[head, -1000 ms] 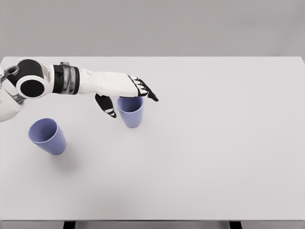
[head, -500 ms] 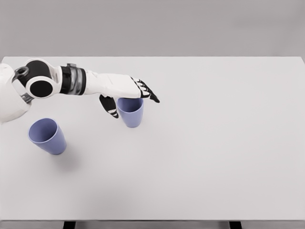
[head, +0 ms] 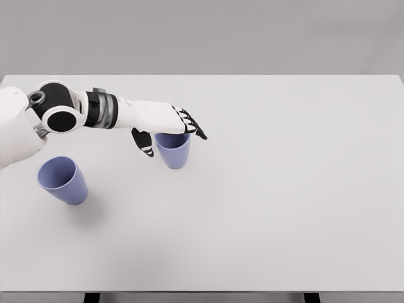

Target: Place the right cup on the left cup with left arm

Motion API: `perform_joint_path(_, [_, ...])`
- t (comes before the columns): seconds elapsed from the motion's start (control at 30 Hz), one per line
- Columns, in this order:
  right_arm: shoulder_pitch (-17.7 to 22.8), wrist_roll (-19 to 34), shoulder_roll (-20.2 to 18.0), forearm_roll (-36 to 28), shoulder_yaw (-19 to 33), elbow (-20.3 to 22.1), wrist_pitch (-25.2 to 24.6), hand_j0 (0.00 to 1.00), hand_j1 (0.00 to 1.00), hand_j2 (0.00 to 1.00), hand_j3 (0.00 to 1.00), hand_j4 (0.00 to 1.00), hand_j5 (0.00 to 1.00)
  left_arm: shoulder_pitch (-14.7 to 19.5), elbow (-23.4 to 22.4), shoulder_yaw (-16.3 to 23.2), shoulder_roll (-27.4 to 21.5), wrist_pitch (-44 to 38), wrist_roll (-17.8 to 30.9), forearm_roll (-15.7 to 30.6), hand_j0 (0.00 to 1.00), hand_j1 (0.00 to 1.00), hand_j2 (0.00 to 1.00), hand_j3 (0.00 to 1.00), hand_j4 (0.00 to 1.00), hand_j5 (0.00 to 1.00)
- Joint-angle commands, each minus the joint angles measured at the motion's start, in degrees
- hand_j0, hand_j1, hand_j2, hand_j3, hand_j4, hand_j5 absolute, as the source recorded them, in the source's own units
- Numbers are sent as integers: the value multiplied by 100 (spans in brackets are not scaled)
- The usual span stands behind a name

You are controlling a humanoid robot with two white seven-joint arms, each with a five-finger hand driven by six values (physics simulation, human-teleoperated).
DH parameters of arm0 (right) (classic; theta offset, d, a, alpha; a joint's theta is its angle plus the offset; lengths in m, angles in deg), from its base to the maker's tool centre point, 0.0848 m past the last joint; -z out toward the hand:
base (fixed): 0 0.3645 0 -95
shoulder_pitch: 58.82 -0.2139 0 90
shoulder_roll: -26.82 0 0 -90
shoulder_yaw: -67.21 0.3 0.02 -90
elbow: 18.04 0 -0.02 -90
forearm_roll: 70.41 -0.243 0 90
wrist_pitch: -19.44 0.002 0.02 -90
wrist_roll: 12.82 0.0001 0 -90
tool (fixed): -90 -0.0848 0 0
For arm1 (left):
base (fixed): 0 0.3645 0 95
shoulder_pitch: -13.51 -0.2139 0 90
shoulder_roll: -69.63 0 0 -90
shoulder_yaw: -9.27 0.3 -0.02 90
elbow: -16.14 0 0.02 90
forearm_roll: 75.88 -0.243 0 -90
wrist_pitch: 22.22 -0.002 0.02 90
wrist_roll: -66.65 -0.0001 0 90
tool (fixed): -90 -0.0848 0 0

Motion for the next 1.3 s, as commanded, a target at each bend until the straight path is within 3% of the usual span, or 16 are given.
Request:
perform_joint_path(0.0, [0, 0, -1, -1, 0, -1, 0, 100, 100, 100, 100, 100, 100, 0, -3, -2, 8, -8, -2, -83, 100, 100, 100, 100, 100, 100])
perform_joint_path(0.37, [0, 0, -1, -1, 0, -1, 0, 100, 100, 100, 100, 100, 100, 35, 146, -29, -9, 1, -2, -399, 100, 100, 100, 100, 100, 100])
perform_joint_path(1.27, [0, 0, -1, -1, 0, -1, 0, 100, 100, 100, 100, 100, 100, 97, 225, 86, 52, 10, -2, -505, 100, 100, 100, 100, 100, 100])
